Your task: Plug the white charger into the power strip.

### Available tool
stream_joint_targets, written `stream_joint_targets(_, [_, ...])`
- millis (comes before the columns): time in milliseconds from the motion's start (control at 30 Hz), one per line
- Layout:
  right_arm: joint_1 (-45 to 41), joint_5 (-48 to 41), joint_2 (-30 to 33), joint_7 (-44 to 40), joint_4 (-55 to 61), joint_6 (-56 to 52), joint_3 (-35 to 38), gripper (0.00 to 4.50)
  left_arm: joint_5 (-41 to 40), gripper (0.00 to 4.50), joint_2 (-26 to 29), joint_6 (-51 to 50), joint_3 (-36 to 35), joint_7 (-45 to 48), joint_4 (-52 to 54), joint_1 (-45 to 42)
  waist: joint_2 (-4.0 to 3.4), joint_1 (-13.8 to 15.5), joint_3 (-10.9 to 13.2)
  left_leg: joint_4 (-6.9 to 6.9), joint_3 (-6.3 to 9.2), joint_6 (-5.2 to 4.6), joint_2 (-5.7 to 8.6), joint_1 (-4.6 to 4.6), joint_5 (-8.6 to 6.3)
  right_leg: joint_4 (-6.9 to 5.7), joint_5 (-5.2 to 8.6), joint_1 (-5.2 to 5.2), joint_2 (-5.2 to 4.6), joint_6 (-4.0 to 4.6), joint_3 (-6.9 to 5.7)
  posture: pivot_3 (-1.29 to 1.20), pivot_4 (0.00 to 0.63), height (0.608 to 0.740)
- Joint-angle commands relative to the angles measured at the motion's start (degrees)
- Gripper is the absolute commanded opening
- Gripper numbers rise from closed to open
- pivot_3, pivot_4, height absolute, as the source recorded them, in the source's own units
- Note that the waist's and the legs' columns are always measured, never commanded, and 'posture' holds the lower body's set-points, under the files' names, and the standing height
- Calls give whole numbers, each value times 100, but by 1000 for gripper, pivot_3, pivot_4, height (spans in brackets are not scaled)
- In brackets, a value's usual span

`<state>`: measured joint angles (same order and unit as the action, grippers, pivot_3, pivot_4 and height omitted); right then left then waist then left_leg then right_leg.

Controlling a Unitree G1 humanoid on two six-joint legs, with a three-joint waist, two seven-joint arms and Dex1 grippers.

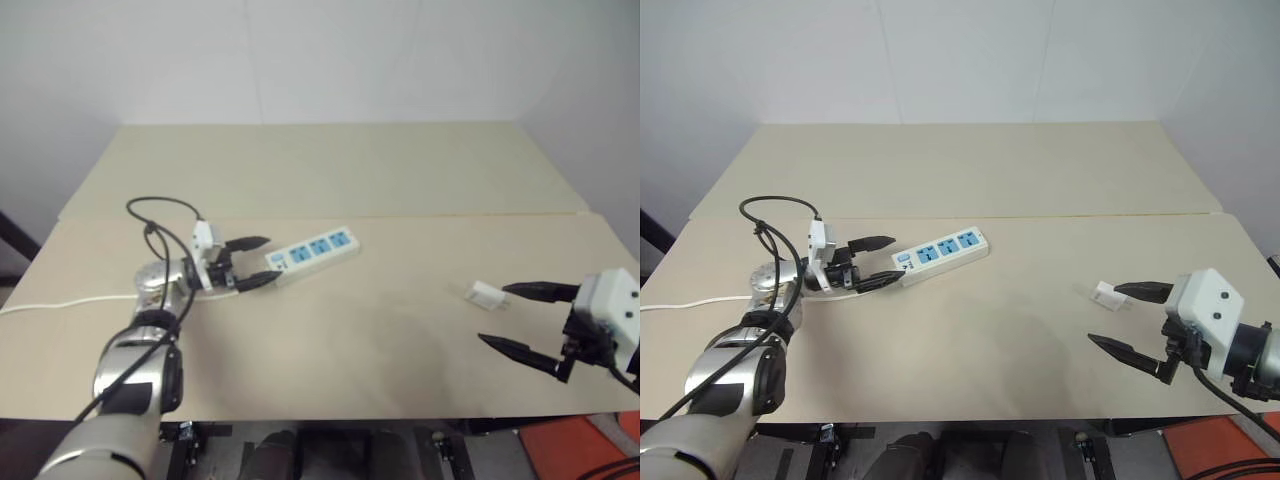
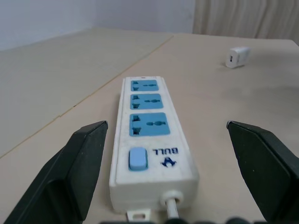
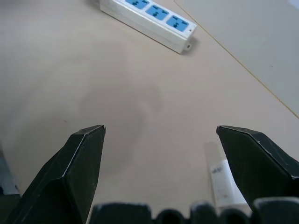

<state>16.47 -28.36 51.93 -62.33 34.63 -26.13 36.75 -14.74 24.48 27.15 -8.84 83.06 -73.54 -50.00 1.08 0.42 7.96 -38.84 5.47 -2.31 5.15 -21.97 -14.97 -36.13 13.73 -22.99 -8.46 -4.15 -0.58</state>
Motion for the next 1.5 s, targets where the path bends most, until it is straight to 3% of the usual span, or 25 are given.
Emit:
stream_joint_targets(33, [99, -167, -56, 125, 298, -66, 310, 4500, 253, 4475, -41, 70, -58, -529, -136, -167, 2, -5, 0, 0, 0, 0, 0, 1, 0, -1, 0, 0, 0, 0, 0, 0, 150, 740])
stream_joint_targets(300, [354, -274, -152, 285, 564, -112, 479, 4500, 737, 4475, -170, 12, -26, -1145, -274, -232, 4, 16, 0, 0, 0, 0, 0, 3, 0, 0, 0, 3, 1, -1, 0, 0, 150, 740])
stream_joint_targets(833, [590, -349, -212, 538, 802, -227, 573, 4500, 1216, 4475, -337, -109, -5, -1204, -313, -240, 5, 25, 0, 0, 0, 0, 0, 14, 0, 1, 0, 17, 1, -1, -2, 0, 150, 740])
stream_joint_targets(1000, [627, -352, -173, 546, 799, -233, 604, 4500, 1158, 3292, -408, -98, -121, -1180, -304, -194, 6, 29, 0, 1, 3, -6, 0, 41, -4, 11, 2, 51, 1, -5, -6, 0, 150, 740])
stream_joint_targets(1267, [649, -345, -141, 497, 749, -228, 617, 4500, 1088, 3258, -512, -25, -288, -1124, -269, -16, 6, 32, 0, 2, 6, -8, 0, 48, -5, 14, 3, 61, 1, -5, -8, 0, 150, 740])
stream_joint_targets(1500, [554, -319, -76, 536, 709, -259, 510, 4500, 1062, 3258, -498, -98, -248, -309, -199, 34, 6, 30, 0, 2, 7, -8, 0, 51, -6, 15, 3, 64, 1, -5, -8, 0, 150, 740])
